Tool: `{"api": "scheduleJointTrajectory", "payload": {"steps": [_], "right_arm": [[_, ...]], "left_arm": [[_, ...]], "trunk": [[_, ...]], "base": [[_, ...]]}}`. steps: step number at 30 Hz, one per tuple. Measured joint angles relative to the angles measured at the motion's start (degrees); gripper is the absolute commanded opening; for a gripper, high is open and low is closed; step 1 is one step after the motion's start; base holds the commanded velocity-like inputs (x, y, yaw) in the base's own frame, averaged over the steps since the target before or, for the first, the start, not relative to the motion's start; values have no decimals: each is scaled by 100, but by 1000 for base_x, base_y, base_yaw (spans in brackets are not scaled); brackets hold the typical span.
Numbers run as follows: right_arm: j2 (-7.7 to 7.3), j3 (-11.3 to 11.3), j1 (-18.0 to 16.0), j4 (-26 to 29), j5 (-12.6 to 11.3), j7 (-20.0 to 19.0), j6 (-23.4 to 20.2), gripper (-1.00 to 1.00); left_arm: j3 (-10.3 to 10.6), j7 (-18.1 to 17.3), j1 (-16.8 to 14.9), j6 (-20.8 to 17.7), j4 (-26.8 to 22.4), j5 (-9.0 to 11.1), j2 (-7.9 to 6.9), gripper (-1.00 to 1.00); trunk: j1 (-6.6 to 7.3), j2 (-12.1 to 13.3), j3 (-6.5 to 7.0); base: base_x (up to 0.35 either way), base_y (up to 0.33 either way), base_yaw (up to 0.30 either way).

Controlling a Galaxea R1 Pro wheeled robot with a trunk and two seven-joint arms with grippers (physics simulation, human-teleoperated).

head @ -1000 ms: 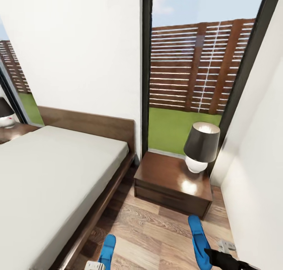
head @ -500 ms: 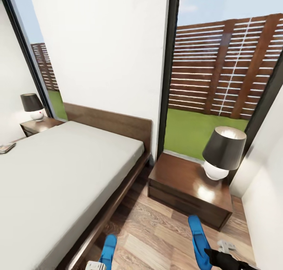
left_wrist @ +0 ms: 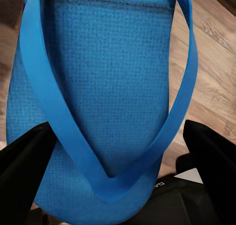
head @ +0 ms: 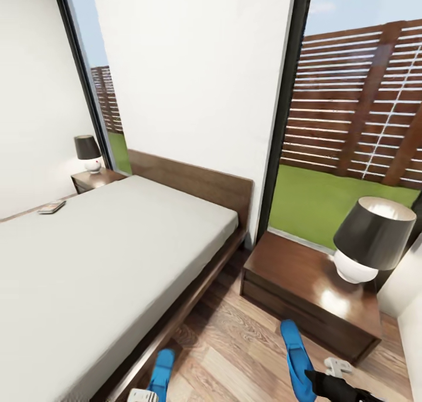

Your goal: In the bedroom, move the book from the bed onto either nightstand, and place the two sandals side by side next to the bed.

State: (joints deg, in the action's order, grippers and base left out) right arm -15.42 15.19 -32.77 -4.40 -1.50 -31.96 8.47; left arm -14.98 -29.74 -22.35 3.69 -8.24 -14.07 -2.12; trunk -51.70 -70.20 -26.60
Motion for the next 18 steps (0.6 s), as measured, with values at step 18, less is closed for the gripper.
{"api": "scheduleJointTrajectory", "payload": {"steps": [18], "right_arm": [[-1,6,1,1,1,-3,3,-100]], "left_arm": [[0,1,-1,-1,2,1,0,-100]], "trunk": [[-2,0,0]], "base": [[-54,0,147]]}}
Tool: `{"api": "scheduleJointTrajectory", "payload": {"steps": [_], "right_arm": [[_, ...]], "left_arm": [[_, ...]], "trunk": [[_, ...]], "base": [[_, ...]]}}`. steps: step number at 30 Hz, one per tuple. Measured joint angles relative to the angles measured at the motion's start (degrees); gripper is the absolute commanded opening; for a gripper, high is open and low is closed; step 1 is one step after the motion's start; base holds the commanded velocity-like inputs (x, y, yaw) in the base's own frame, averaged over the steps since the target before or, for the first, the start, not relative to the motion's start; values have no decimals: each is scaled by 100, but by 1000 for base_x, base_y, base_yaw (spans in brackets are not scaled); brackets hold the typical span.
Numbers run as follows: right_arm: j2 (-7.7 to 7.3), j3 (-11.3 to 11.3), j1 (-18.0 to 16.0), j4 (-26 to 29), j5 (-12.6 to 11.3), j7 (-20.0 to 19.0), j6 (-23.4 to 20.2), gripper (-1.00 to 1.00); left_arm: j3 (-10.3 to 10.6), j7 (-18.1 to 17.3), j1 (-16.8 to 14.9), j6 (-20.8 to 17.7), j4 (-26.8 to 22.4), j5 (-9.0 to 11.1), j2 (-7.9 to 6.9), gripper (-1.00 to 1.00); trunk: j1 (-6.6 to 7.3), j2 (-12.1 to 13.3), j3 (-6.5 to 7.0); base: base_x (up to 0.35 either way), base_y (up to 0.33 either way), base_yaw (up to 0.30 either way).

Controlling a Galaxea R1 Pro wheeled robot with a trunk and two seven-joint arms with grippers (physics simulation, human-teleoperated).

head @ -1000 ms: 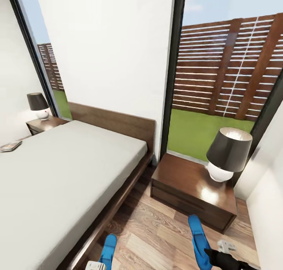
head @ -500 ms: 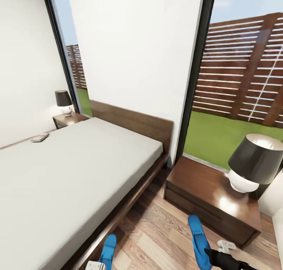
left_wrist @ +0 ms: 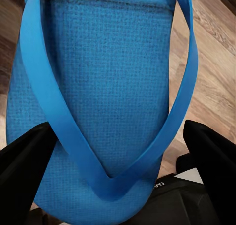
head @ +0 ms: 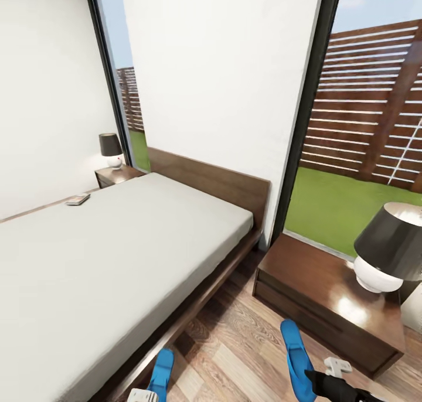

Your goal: In the bedroom, move the book from the bed onto either nightstand, and place the two sandals side by side next to the bed.

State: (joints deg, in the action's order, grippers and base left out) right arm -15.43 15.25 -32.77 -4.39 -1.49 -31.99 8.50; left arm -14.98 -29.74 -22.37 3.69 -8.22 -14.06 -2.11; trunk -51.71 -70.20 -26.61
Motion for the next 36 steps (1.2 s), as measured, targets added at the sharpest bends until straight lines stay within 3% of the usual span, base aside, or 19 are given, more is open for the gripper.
{"api": "scheduleJointTrajectory", "payload": {"steps": [7,36], "right_arm": [[1,0,1,0,-2,3,-2,-100],[1,-6,-1,-1,-1,3,-2,-100]], "left_arm": [[-1,-3,1,0,-2,1,0,-100],[0,0,1,1,-2,0,0,-100]], "trunk": [[2,0,0],[2,0,0]], "base": [[-10,0,84],[0,0,288]]}}
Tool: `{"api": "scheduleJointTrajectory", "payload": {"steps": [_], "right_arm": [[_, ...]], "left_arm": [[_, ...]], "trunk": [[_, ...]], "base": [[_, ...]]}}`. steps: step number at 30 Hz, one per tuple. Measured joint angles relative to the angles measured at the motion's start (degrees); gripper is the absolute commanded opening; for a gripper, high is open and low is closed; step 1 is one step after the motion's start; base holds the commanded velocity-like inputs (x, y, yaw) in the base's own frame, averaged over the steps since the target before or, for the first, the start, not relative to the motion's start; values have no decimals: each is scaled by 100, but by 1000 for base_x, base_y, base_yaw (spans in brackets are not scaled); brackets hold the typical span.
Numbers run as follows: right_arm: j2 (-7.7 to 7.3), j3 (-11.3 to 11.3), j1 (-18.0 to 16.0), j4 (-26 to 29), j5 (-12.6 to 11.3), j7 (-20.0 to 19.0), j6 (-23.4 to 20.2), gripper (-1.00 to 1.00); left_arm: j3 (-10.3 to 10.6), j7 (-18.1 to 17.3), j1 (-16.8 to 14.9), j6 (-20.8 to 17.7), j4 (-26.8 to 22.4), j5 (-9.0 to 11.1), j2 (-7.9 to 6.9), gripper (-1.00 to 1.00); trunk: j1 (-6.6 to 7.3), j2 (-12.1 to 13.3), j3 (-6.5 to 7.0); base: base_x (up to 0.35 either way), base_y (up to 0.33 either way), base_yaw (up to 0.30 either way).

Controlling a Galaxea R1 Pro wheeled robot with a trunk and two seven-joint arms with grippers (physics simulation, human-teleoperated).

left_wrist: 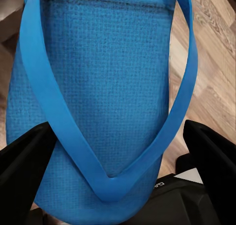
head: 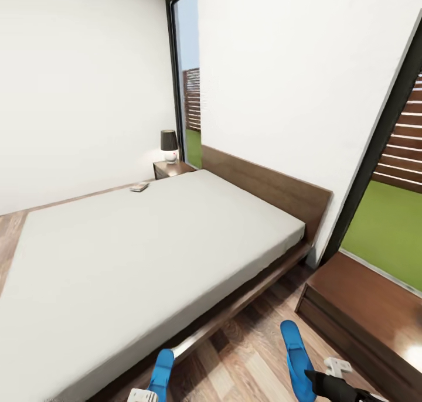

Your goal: In the bedroom, move the book from the bed onto either nightstand, and place the two sandals side by side next to the bed.

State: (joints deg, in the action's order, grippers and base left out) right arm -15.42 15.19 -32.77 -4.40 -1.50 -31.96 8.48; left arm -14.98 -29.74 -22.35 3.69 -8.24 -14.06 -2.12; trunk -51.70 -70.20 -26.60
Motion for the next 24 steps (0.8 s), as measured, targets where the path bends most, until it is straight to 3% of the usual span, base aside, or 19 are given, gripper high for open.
{"api": "scheduleJointTrajectory", "payload": {"steps": [16,24], "right_arm": [[-1,8,1,1,-1,-2,1,-100],[0,6,0,0,-1,-2,0,-100]], "left_arm": [[0,2,-1,0,2,-1,1,-100],[0,0,0,0,0,0,0,-100]], "trunk": [[0,0,0],[0,0,0]], "base": [[-56,0,26],[0,0,241]]}}
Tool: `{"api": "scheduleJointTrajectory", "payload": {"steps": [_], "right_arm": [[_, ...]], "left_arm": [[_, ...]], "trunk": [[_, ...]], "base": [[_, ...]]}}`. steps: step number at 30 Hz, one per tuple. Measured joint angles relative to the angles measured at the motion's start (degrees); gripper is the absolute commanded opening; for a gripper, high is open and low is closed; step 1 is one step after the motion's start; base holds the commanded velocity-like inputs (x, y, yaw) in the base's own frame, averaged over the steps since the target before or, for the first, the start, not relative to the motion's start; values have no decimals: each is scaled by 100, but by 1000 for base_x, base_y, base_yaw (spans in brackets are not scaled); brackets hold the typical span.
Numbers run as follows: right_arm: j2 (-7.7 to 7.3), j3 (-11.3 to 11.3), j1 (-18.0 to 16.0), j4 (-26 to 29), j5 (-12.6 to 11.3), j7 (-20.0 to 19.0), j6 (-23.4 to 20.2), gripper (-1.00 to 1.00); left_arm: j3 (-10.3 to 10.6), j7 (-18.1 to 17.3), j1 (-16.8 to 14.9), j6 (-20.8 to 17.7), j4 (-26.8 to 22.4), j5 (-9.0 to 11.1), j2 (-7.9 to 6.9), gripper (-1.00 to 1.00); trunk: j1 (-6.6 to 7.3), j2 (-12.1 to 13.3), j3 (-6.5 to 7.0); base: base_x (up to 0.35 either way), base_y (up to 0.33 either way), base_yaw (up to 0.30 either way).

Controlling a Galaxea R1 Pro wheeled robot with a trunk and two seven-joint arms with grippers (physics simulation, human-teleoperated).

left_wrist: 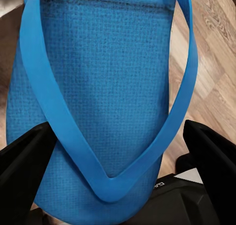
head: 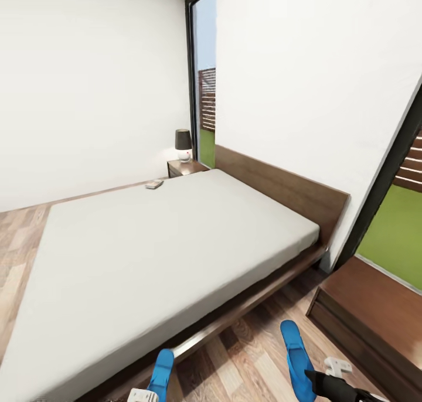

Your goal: In the bedroom, move the book from the bed onto either nightstand, and place the two sandals side by side next to the bed.

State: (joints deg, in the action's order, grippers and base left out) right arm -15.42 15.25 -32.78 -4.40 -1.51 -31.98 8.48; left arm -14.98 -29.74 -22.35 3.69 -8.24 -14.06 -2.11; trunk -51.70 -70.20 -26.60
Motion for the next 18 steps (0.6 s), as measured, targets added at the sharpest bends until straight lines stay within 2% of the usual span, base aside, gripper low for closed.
{"api": "scheduleJointTrajectory", "payload": {"steps": [10,18], "right_arm": [[-1,2,1,1,1,-2,0,-100],[-1,-1,1,1,2,-5,1,-100]], "left_arm": [[0,2,-1,0,2,-1,0,-100],[1,2,-1,-1,2,-2,0,-100]], "trunk": [[0,0,0],[-2,0,0]], "base": [[-4,0,20],[-190,0,0]]}}
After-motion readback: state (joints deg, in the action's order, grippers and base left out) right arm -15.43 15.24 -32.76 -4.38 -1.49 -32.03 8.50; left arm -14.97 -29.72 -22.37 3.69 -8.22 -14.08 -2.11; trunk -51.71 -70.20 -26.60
